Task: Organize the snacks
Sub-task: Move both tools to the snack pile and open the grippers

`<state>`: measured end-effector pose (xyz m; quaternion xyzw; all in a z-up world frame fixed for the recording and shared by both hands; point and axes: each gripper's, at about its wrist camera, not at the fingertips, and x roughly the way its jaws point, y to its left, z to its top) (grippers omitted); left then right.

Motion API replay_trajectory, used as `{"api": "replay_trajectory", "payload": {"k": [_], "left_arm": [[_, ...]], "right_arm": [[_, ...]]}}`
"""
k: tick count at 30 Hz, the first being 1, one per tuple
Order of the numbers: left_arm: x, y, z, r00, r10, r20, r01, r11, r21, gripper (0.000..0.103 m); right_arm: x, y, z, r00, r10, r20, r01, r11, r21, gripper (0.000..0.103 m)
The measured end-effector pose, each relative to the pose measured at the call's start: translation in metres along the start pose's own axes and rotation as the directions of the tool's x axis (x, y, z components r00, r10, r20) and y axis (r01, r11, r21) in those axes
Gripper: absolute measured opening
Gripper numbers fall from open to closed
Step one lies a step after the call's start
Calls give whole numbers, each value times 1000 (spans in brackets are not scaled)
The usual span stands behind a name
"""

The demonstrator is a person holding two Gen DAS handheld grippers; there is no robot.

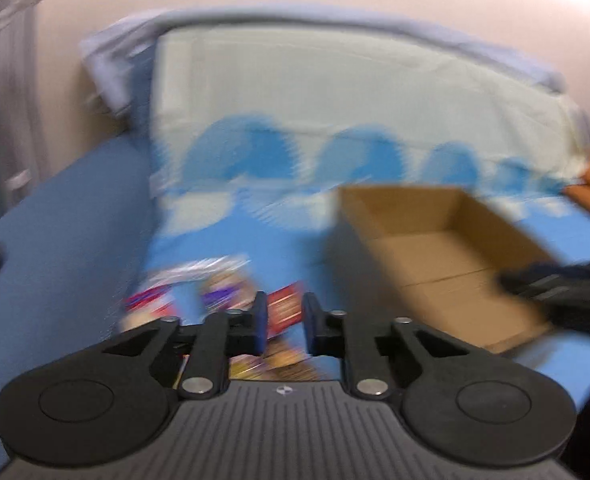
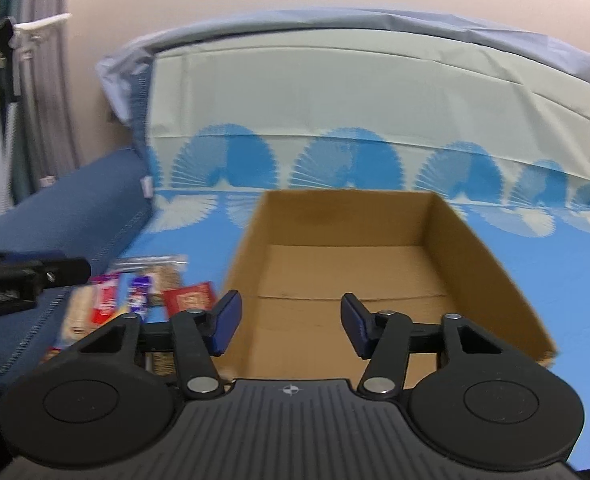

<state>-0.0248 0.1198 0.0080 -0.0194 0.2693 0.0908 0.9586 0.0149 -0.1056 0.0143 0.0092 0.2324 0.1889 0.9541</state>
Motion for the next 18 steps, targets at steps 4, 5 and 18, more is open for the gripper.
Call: {"api": "replay_trajectory", "payload": {"k": [4,5,18], "left_arm": [[40,46,-37,972,172,-162,-192,974,-118,12],[48,54,-41,961,187,-204,-219,964,-149,12],[91,82,-68,879,292,-376,-387,899,-207,46]], "right_arm": [[5,28,1,994,107,14,-106,994,-36,50],[8,36,3,991,131,11,-131,990,-43,50],[79,125,-28,960,220,-174,-254,945,-204,53]]}}
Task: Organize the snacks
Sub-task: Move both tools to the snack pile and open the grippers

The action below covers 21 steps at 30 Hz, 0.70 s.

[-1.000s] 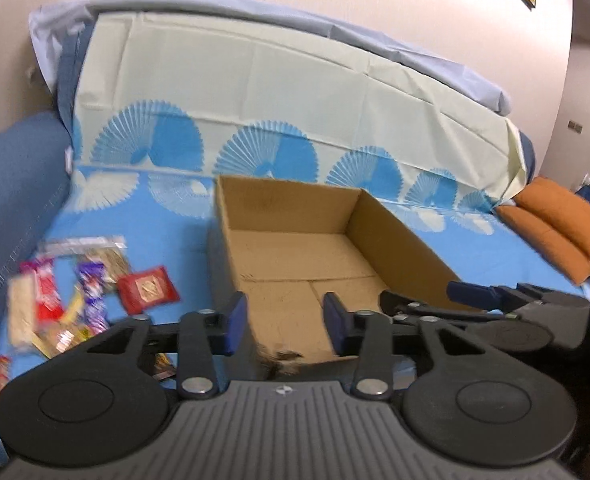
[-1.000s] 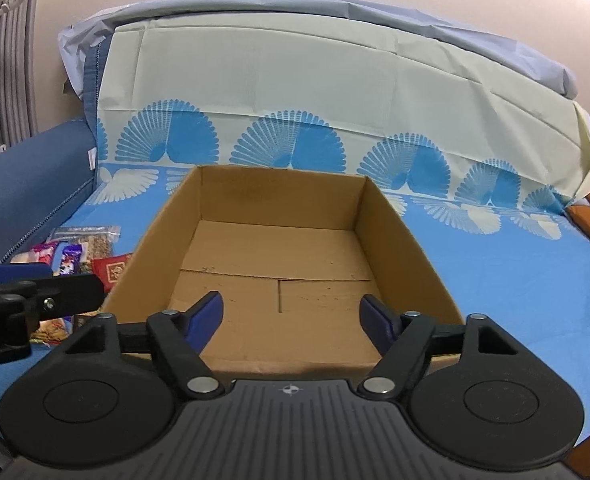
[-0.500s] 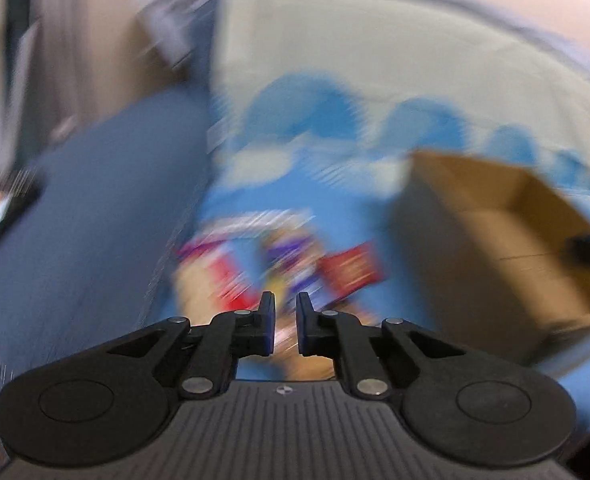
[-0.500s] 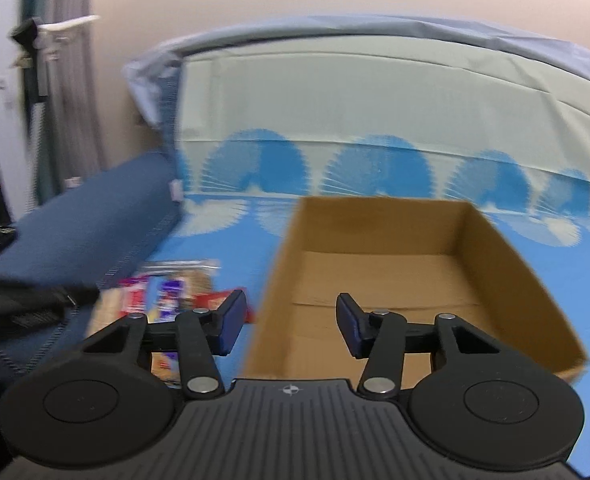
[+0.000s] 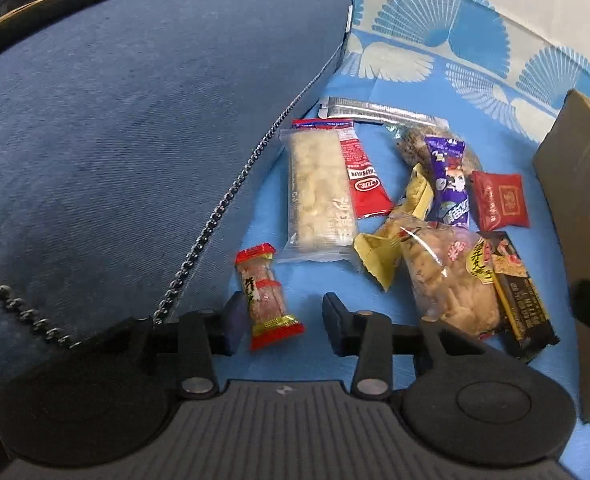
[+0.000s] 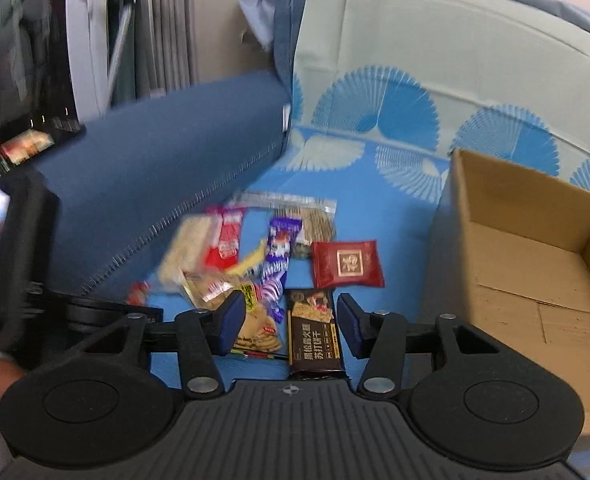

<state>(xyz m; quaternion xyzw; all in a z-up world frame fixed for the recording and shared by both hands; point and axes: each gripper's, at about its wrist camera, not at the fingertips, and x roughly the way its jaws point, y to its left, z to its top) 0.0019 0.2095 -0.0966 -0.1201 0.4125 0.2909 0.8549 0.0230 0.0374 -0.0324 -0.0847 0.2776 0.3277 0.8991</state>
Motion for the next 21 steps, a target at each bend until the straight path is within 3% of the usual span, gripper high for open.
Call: {"api": "replay_trajectory", "payload": {"k": [4,8,10,12,15,18,21], "left_arm": [[9,1,1,1000,29,3,-29,999,-20,46],[10,2,-1,999,32,14,-32,999,-24,46],[9,6,-2,1000,16,13,-16,999,-41,36],[9,7,-3,1000,1,15,-1,999,-46,24],[7,8,-4,1000,-25,18,26,998,-58,19],[-1,14,-3,994,-98,54,103,990,-92,19],[-8,15,-4,982,-177,69,183,979,-90,18]], "right_arm": [[34,7,-4,997,-55,-44,53,997,-55,54],[68,9,-9,979,-159,-124,148,984,-95,54],[80,5,-12,968,-183,-173,173,982,-73,56],[89,0,-17,961,-171,-217,165,985,-44,59],[97,-8,-23,955,-152,-253,161,987,13,60],[94,-13,-23,961,-98,-257,118,991,63,43],[85,-11,-24,968,-88,-237,106,992,66,41]]}}
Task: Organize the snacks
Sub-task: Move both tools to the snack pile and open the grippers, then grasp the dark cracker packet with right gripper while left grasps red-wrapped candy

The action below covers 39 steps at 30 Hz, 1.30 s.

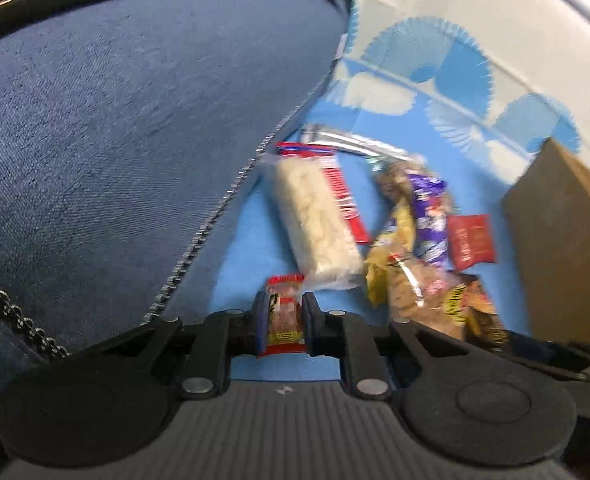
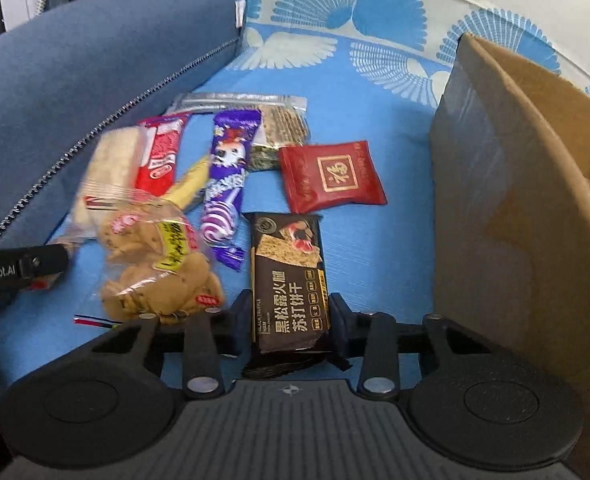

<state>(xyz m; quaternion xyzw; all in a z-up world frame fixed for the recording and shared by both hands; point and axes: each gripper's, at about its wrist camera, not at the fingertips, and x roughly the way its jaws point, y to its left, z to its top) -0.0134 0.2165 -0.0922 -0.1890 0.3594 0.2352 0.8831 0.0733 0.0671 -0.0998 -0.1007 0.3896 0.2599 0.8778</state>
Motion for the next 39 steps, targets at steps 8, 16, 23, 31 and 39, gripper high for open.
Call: {"api": "replay_trajectory", "payload": {"k": [8,16,23,31,39], "left_arm": [[-6,8,-6,984,-152,-96,147,987,-63,18],[-1,3,-14,975,-149,-164,143,989,-49,20],[0,-2,-17,977,-132,-165,133,991,-6,22],[0,-8,-19,983,-107,-149,114,993,39,22],[-2,-15,-21,986,-84,-141,96,992,83,22]], "right_arm": [[-32,11,-7,1000,-13,-10,13,1000,-11,40],[-44,18,-34,992,48,-117,-47,999,10,43],[-47,16,-42,994,66,-89,-67,998,-5,49],[-39,11,-40,995,66,-81,-64,998,23,51],[-38,13,-39,996,57,-70,-56,998,13,45]]}}
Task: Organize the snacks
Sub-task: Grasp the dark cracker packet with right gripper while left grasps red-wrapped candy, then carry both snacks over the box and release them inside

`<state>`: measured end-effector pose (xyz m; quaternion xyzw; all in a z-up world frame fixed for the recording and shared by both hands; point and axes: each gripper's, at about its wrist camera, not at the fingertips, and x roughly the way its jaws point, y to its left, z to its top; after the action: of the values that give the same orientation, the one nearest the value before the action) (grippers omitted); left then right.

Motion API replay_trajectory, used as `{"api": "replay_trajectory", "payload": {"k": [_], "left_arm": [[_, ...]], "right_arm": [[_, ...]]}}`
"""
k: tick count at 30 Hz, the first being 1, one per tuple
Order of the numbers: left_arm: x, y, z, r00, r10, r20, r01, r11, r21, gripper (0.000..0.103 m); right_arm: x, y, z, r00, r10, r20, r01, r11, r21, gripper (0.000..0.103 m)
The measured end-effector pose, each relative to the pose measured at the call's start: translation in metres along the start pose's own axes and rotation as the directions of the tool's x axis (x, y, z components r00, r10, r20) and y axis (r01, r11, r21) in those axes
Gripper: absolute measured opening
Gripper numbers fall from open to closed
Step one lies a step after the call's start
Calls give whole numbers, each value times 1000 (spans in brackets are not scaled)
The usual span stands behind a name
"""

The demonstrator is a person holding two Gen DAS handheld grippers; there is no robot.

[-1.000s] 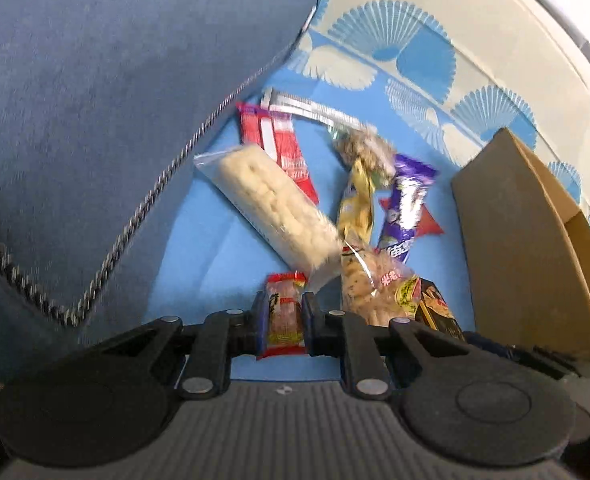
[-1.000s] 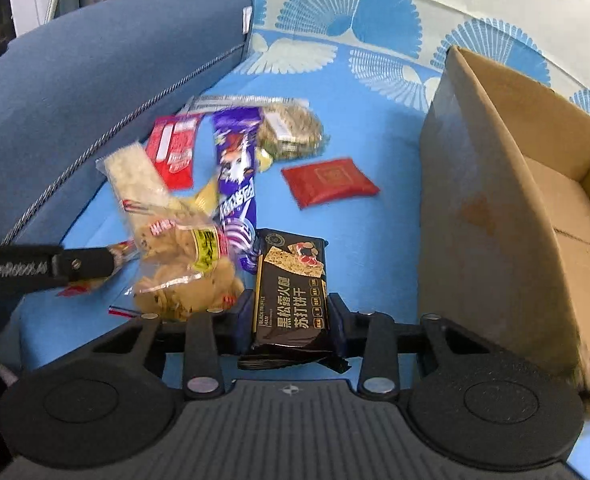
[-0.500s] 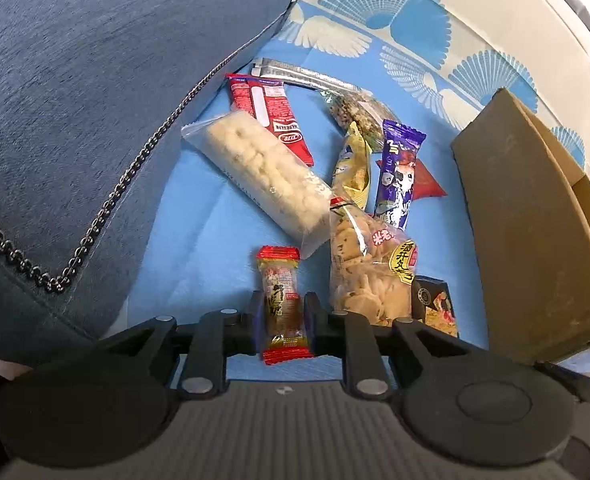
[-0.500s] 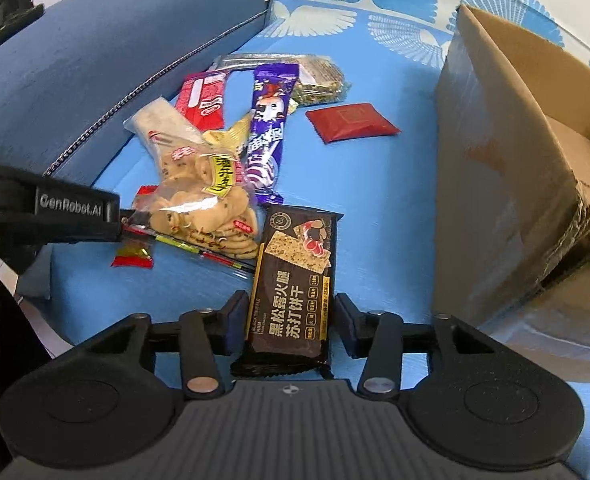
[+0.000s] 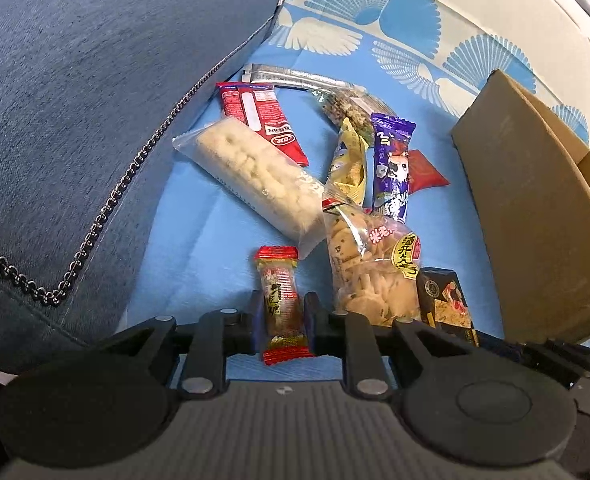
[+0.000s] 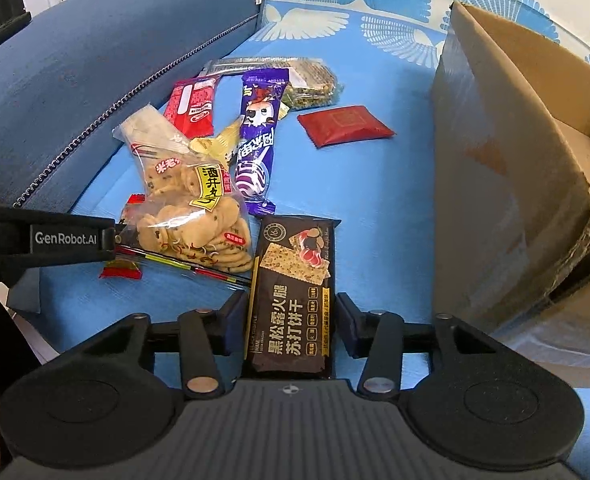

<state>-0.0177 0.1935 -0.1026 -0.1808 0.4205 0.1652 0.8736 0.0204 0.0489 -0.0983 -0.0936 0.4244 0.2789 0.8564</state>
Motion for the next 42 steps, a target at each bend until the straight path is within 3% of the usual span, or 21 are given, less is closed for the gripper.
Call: {"api": "replay_trajectory", "payload": {"k": [8,15,24,28,31,34,37,40,42], "left_arm": [[-1,0,1,1000,7,5,-7,1000,3,19],[-16,5,3,998,-36,60,38,999,-36,18],[-52,-8,13,981,-127,150,135,990,-41,17],[-67,-22,20,969,-173,175,181,983,-29,17],[-77,-33,22,960,-205,192,212,977,-17,17],[-82,-42,23,954,-231,190,238,971,-15,17],[-83,-53,25,950,-251,185,257,966,-6,17],[-84,-65,27,942,-279,186,284,959,1,17],[-83,-74,29,938,-291,191,294,956,11,17]], "right_arm": [[-3,3,-1,1000,-17,21,18,1000,-10,41],[-30,4,12,990,-40,132,46,998,-41,41],[-95,-11,40,956,-22,294,48,996,-80,41],[-135,-42,62,915,5,405,40,994,-103,41],[-150,-76,71,887,-24,462,70,994,-83,41],[-149,-107,66,869,-78,488,93,996,-6,41],[-139,-132,58,882,-127,455,92,991,99,41],[-144,-142,56,859,-157,486,110,986,124,41],[-144,-148,53,857,-170,487,118,984,136,41]]}}
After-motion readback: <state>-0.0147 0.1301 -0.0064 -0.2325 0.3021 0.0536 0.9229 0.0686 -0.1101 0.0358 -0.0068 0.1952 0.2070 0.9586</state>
